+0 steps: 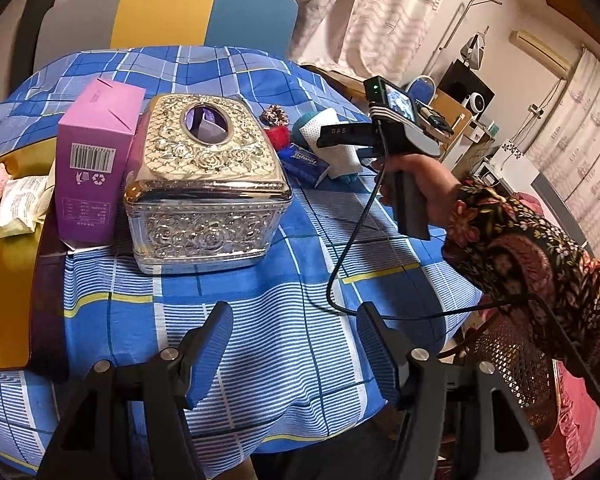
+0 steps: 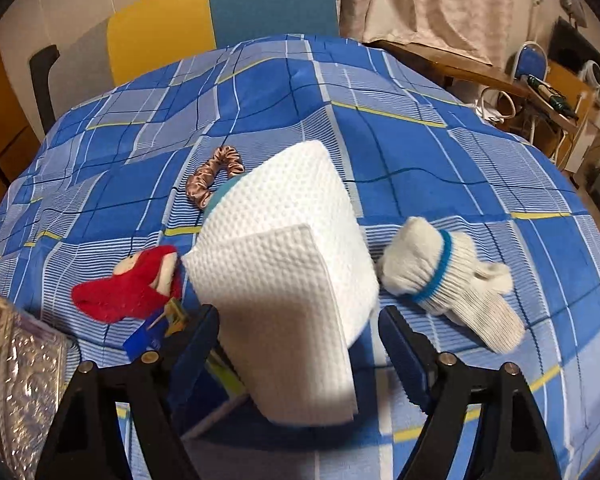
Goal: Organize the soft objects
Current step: 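Grasp the white waffle towel with the right gripper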
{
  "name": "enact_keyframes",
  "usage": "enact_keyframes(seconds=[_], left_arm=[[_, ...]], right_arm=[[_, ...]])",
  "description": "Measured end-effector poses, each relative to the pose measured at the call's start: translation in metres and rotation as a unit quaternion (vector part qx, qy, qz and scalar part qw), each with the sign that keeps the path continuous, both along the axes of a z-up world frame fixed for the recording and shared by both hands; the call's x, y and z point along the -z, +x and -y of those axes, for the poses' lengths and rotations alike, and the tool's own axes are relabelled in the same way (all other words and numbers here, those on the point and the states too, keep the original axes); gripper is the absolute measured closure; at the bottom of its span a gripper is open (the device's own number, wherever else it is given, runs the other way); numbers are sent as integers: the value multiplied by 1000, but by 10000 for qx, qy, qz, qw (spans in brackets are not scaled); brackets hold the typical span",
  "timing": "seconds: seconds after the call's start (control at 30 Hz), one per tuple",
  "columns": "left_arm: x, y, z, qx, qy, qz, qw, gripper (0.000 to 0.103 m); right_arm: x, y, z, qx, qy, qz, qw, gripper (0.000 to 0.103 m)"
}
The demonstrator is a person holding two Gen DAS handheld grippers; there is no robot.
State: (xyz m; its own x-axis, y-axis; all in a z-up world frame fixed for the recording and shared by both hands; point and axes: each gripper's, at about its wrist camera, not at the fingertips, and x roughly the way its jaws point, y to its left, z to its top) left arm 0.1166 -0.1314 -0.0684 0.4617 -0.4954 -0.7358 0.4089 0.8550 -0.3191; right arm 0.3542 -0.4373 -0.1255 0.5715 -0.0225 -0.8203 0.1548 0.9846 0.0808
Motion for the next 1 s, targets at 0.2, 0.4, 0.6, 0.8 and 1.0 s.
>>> enact_keyframes(seconds=[0.2,0.4,0.6,0.8,1.0], left_arm=[[-2,5,8,20,-76,-13,10000,38],[-7,8,30,202,-147,10,9997,38],[-11,9,52,315,-140,3,9994,38],[-9,17,72,379,-64,-135,9992,38],[-11,26,92,403,-27,-149,9991,38]], right_arm=[[-3,-12,-1,-274,326,13,9991,79],[-16,-54,7,-399,533,97,9977,85],[-19,-100,29,-191,936,151,9953,86],[-5,-128,58,220,1315,179,9909,84],[-14,-129,65,231,1403,263,9895,92]])
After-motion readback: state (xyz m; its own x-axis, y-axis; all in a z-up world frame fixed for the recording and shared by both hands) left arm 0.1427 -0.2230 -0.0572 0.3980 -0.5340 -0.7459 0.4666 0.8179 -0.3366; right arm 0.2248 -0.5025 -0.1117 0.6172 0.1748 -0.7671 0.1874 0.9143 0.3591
